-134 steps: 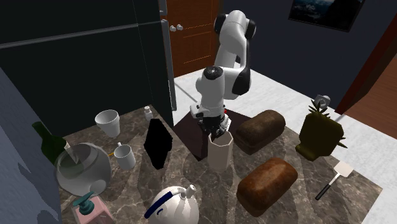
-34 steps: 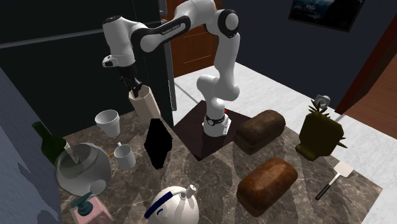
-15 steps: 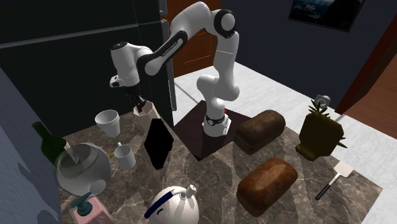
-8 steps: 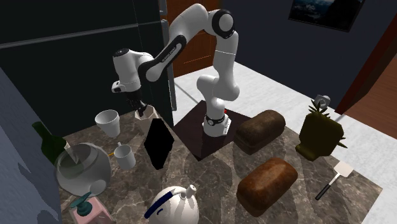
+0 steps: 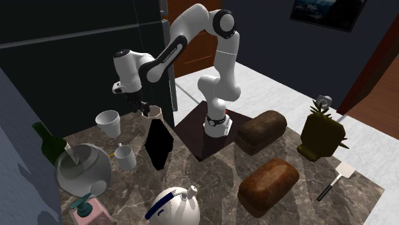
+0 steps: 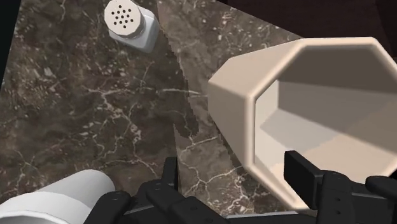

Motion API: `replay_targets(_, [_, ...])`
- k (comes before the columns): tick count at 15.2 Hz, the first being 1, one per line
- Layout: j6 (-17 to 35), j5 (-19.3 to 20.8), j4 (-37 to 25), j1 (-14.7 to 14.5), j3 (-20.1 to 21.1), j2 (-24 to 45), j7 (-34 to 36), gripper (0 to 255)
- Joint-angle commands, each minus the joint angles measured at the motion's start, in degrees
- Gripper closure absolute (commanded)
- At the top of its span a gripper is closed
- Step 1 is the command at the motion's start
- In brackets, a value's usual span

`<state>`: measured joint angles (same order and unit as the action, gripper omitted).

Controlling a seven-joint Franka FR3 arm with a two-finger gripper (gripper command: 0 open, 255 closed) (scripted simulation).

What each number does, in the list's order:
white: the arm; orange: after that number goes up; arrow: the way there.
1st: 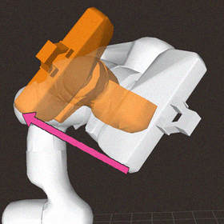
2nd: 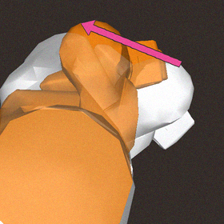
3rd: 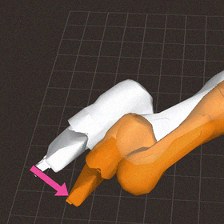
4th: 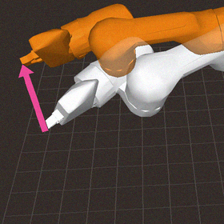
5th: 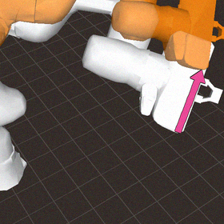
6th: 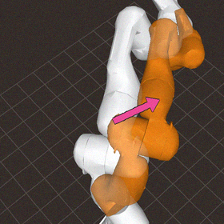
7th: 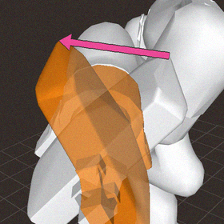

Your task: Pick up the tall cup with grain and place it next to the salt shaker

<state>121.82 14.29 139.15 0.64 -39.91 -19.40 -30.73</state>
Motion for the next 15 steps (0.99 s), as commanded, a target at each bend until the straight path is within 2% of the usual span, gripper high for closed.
replay_targets(1, [0.0, 0.0, 0.0, 0.0, 0.0, 0.0, 0.0, 0])
replay_targets(3, [0.0, 0.0, 0.1, 0.0, 0.0, -0.1, 0.0, 0])
replay_targets(7, [-8.0, 0.4, -5.0, 0.4, 2.2, -3.3, 0.8, 0])
replay_targets(15, [-8.0, 0.4, -5.0, 0.4, 2.2, -3.3, 0.8, 0])
